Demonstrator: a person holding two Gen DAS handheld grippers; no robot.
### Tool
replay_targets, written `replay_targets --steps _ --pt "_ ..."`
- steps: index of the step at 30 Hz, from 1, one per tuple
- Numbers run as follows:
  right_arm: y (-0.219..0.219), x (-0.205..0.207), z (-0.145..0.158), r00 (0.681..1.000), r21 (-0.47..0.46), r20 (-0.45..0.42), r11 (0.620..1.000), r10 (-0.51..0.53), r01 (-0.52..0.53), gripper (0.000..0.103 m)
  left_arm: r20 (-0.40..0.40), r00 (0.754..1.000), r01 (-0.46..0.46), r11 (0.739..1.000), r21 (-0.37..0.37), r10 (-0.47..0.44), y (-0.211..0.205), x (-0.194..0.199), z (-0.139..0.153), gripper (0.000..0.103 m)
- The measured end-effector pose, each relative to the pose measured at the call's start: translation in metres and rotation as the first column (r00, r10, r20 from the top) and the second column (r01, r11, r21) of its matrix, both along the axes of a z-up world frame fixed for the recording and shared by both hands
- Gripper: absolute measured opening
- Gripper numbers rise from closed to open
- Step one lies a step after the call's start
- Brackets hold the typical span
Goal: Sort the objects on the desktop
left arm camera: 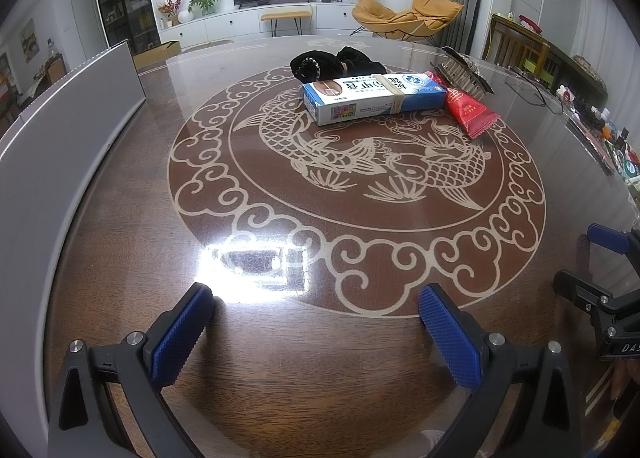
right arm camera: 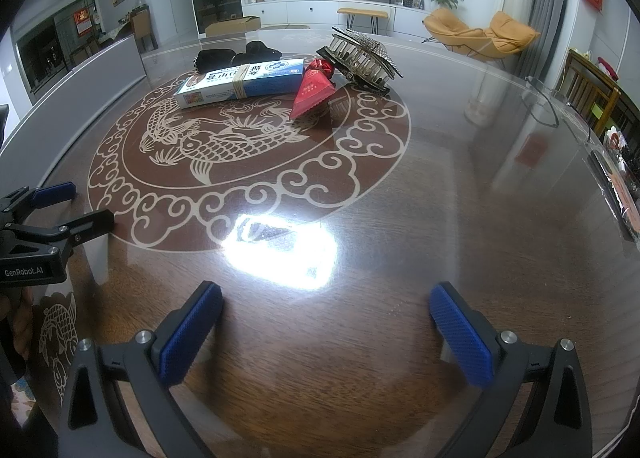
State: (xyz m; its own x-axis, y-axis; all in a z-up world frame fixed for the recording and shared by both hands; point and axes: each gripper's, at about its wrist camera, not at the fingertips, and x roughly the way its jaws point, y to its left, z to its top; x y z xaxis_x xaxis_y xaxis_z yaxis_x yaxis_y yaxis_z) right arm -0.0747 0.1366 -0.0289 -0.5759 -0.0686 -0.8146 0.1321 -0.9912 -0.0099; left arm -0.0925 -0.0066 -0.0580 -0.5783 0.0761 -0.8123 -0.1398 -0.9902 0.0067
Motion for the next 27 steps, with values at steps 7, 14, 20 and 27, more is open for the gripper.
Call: replay_targets --steps 7,14,20,27 --pt "0.000 0.000 0.000 1.000 0.000 0.000 1.000 0.000 0.000 0.103 0.000 1.000 0.000 1.000 0.000 0.000 0.000 0.000 0.000 0.103" --pt "0.000 0.000 0.000 1.000 0.000 0.000 1.000 0.000 0.000 0.103 0.010 1.000 0.013 1.000 0.003 -0.013 0.000 -0.003 0.000 0.103" --pt "0.000 0.000 0.000 1.000 0.000 -0.001 1.000 0.000 0.000 0.103 -0.020 0.988 0.152 0.988 -0.012 -0.152 0.015 -0.043 0.023 0.103" --pt "0.000 0.000 0.000 1.000 -0.003 -0.001 1.000 -0.001 0.001 0.103 0.024 0.953 0.303 0.949 -0.089 -0.302 0.058 -0.126 0.028 0.103"
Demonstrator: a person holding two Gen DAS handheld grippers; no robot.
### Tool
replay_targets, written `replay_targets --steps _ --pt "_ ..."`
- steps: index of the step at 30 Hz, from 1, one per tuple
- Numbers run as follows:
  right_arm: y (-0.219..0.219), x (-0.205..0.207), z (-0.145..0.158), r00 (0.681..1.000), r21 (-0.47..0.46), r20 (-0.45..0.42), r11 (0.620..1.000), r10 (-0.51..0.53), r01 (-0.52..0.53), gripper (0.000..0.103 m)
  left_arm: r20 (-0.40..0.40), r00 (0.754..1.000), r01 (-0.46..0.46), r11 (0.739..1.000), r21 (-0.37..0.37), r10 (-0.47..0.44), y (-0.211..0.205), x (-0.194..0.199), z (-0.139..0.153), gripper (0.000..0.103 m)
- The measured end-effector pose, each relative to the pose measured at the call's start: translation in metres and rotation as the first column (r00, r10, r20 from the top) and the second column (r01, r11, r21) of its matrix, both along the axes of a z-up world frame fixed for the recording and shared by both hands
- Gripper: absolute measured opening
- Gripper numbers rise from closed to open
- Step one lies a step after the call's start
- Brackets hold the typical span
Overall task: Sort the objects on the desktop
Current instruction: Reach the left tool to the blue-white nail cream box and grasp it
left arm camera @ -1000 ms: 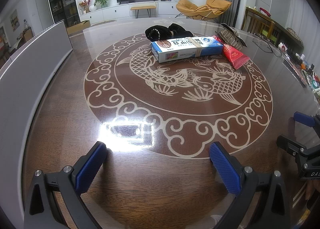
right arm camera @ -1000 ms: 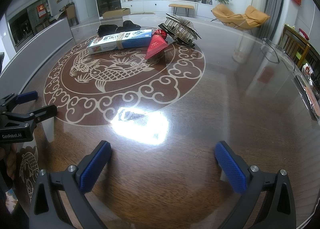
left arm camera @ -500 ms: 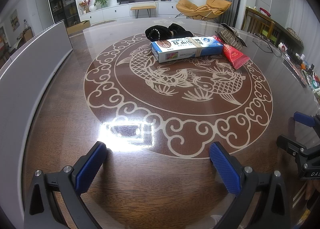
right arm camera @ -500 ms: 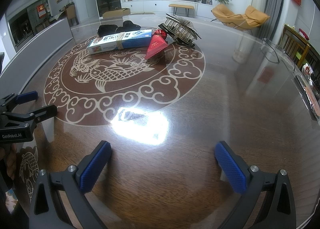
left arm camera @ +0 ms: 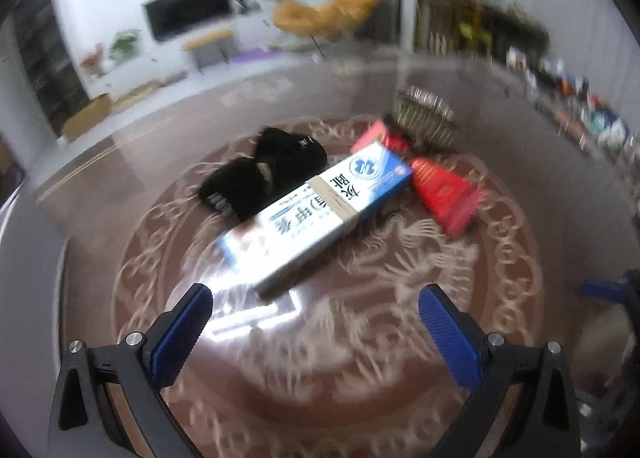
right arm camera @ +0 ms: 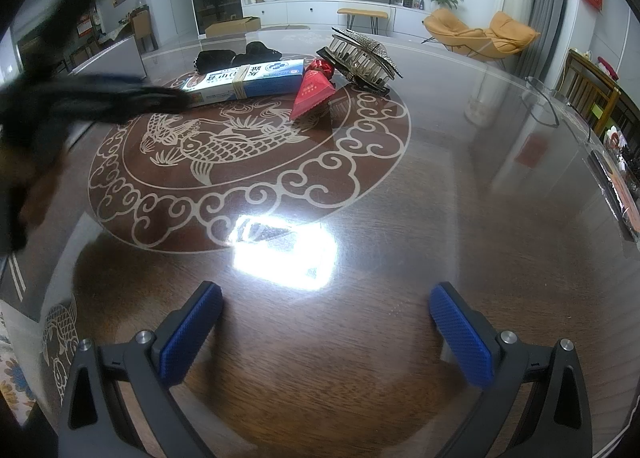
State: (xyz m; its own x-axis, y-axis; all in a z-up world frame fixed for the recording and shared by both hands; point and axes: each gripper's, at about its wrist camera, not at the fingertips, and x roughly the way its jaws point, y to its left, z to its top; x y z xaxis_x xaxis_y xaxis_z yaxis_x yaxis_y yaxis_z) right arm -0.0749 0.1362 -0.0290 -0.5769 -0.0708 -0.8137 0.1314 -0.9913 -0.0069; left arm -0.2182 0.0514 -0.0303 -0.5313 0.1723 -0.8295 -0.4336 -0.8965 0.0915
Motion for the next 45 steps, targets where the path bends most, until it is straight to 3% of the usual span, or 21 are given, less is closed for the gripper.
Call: replay_targets --steps 2,7,10,14,16,19,22,23,27,28,30,34,37,39,40,41,44,45 --pt "0.000 0.002 0.001 1.000 -0.004 -0.002 1.000 -0.001 0.001 0.103 0.012 1.000 0.017 0.999 -0.047 -0.016 0.007 -0.021 -0.011 0.103" --pt "0.000 0.002 0.002 1.000 -0.013 -0.005 1.000 -0.002 0.002 0.103 0.033 0.999 0.024 1.000 -0.017 -0.023 0.010 -0.057 -0.014 0.103" --pt "0.000 0.002 0.001 1.000 -0.006 -0.004 1.000 -0.003 0.003 0.103 0.037 0.998 0.056 0.998 -0.013 -0.055 0.021 -0.067 -0.015 0.103" --pt "0.000 0.002 0.002 1.000 -0.008 -0.004 1.000 -0.002 0.002 0.103 0.011 0.993 0.114 0.991 -0.068 -0.114 0.041 -0.071 -0.020 0.103" --pt "0.000 0.002 0.002 1.000 -0.009 -0.005 1.000 -0.002 0.002 0.103 0.028 0.991 0.129 0.990 -0.052 -0.127 0.044 -0.071 -0.021 0.103" --pt "-0.001 0.002 0.002 1.000 -0.008 -0.004 1.000 -0.003 0.003 0.103 0.106 0.961 0.250 0.967 0.054 -0.254 0.043 -0.056 -0.026 0.103" --pt "-0.001 0.002 0.002 1.000 -0.009 -0.005 1.000 -0.003 0.003 0.103 0.151 0.906 0.387 0.919 0.080 -0.395 0.042 -0.034 -0.022 0.103" --pt "-0.001 0.002 0.002 1.000 -0.009 -0.004 1.000 -0.003 0.003 0.103 0.157 0.901 0.391 0.914 0.107 -0.404 0.038 -0.033 -0.017 0.103" --pt "-0.003 0.002 0.003 1.000 -0.007 -0.004 1.000 -0.003 0.003 0.103 0.019 0.937 0.347 0.936 0.064 -0.348 0.040 -0.041 0.012 0.103" --pt "-0.003 0.002 0.003 1.000 -0.007 -0.004 1.000 -0.003 0.003 0.103 -0.004 0.934 0.357 0.933 0.042 -0.357 0.047 -0.043 0.015 0.102" --pt "-0.003 0.002 0.003 1.000 -0.013 -0.005 1.000 -0.004 0.003 0.103 -0.033 0.906 0.422 0.906 -0.015 -0.422 0.069 -0.044 0.014 0.102" --pt "-0.003 0.002 0.005 1.000 -0.015 -0.006 1.000 -0.004 0.004 0.103 -0.018 0.838 0.540 0.834 -0.110 -0.545 0.103 -0.051 -0.001 0.102" --pt "-0.004 0.002 0.005 1.000 -0.017 -0.006 1.000 -0.004 0.004 0.103 0.052 0.839 0.544 0.833 -0.099 -0.542 0.118 -0.055 -0.017 0.102" --pt "-0.003 0.002 0.003 1.000 -0.016 -0.006 1.000 -0.004 0.004 0.103 0.080 0.857 0.512 0.858 -0.038 -0.509 0.116 -0.062 -0.018 0.102" --pt "-0.003 0.002 0.003 1.000 -0.016 -0.006 1.000 -0.004 0.004 0.103 0.079 0.865 0.499 0.866 -0.030 -0.496 0.114 -0.062 -0.018 0.097" --pt "-0.002 0.002 0.003 1.000 -0.015 -0.007 1.000 -0.004 0.004 0.103 0.072 0.877 0.478 0.878 -0.031 -0.475 0.113 -0.063 -0.016 0.077" --pt "-0.002 0.002 0.002 1.000 -0.012 -0.006 1.000 -0.005 0.005 0.103 0.063 0.901 0.430 0.903 -0.012 -0.429 0.106 -0.065 -0.011 0.054" --pt "-0.002 0.002 0.002 1.000 -0.011 -0.006 1.000 -0.005 0.005 0.103 0.057 0.907 0.418 0.908 -0.008 -0.417 0.105 -0.063 -0.010 0.052"
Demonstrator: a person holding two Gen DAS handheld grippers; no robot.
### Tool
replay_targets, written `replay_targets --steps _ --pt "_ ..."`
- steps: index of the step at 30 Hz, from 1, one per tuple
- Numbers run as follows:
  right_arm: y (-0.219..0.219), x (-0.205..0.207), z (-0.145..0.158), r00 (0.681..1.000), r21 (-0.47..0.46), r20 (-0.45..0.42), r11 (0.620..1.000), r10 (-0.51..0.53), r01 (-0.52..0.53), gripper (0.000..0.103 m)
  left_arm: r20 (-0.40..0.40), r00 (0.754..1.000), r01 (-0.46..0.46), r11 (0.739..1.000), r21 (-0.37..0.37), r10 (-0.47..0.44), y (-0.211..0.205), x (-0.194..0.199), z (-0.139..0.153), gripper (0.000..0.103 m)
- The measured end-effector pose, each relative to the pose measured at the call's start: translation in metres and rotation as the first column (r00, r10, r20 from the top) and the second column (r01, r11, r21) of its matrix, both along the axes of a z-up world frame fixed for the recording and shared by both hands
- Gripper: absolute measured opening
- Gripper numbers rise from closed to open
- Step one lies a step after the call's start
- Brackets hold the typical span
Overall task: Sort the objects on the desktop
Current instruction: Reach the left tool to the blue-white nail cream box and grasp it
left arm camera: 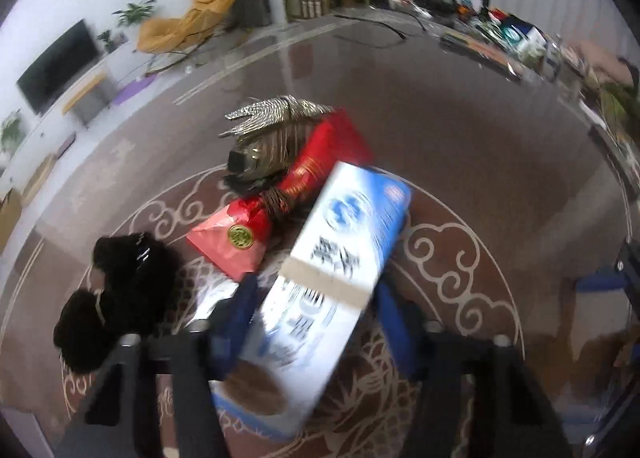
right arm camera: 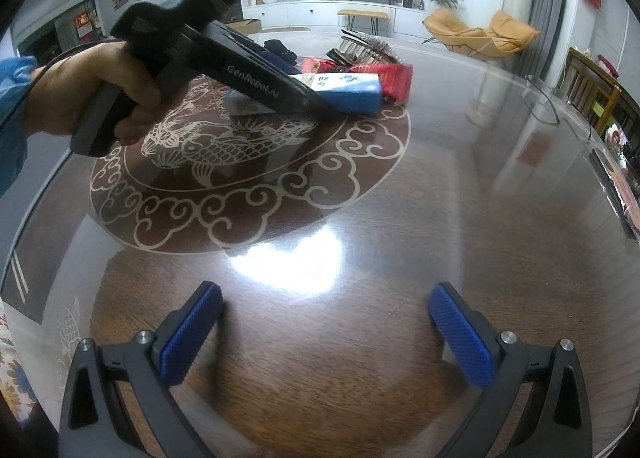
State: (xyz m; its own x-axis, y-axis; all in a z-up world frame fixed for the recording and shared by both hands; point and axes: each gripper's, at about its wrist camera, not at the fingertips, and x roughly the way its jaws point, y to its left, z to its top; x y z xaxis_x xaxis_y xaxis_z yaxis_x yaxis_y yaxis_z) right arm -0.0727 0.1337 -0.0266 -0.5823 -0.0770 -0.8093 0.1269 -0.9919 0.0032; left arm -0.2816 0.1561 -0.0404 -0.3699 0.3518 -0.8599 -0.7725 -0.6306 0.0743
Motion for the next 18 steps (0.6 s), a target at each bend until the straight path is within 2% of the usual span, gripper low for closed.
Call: replay_targets --steps 3,7,8,10,13,18 --pt "-0.001 0.000 0.000 1.000 0.000 0.000 1.000 0.000 0.000 0.103 -0.021 0.997 -0.080 0.997 0.017 0.080 -0.010 0.016 -0.002 0.049" --pt "-0.001 0.000 0.000 1.000 -0.001 0.000 1.000 0.000 0.000 0.103 -0.026 0.971 -0.235 0.970 0.058 0.236 -0.041 0.047 -0.006 0.049" --pt "-0.001 0.000 0.000 1.000 -0.001 0.000 1.000 0.000 0.000 0.103 -0.024 0.955 -0.295 0.953 0.066 0.297 -0.055 0.060 -0.006 0.049" --pt "-0.001 0.001 0.001 1.000 -0.001 0.000 1.000 0.000 0.000 0.103 -0.020 0.927 -0.371 0.925 0.080 0.374 -0.080 0.081 -0.007 0.049" --pt "-0.002 0.002 0.001 1.000 0.000 0.000 1.000 0.000 0.000 0.103 -0.027 0.874 -0.481 0.871 0.100 0.486 -0.122 0.117 -0.008 0.049" --pt "-0.002 0.002 0.001 1.000 0.000 0.000 1.000 0.000 0.000 0.103 -0.030 0.819 -0.567 0.815 0.119 0.574 -0.165 0.143 -0.010 0.049"
